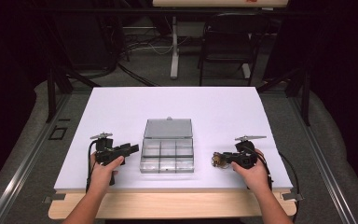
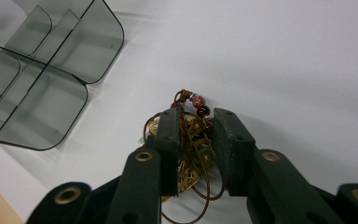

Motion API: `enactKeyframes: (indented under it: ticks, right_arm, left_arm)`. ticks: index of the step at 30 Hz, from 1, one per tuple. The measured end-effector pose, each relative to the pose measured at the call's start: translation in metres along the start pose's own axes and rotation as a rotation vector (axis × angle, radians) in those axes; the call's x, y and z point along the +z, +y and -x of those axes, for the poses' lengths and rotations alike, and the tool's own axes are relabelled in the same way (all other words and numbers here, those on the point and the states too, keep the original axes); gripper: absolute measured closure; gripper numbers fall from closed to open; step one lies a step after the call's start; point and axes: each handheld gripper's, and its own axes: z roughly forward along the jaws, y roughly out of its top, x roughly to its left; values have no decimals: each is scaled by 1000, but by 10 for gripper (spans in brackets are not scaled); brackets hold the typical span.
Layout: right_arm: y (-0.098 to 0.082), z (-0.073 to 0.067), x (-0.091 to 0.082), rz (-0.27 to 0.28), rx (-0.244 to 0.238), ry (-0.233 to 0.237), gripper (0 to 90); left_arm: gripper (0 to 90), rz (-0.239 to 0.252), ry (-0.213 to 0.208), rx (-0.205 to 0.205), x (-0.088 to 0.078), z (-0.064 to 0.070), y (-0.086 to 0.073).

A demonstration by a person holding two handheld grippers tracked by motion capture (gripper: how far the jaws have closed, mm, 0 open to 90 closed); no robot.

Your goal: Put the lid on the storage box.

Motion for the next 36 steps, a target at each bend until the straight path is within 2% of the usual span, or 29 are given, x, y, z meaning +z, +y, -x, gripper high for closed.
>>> enactKeyframes:
  ticks: [15, 21, 36]
  right_arm:
    - [2, -3, -7, 21, -1, 21, 851]
    - [3, -6, -9, 22, -15, 41, 871]
    - [5, -10, -15, 46, -39, 38, 880]
  left_arm:
    - [460, -2, 4, 0, 0, -1, 0]
    - [460, 1, 6, -4, 0, -2, 0]
    - [460, 5, 12, 2, -1, -2, -1]
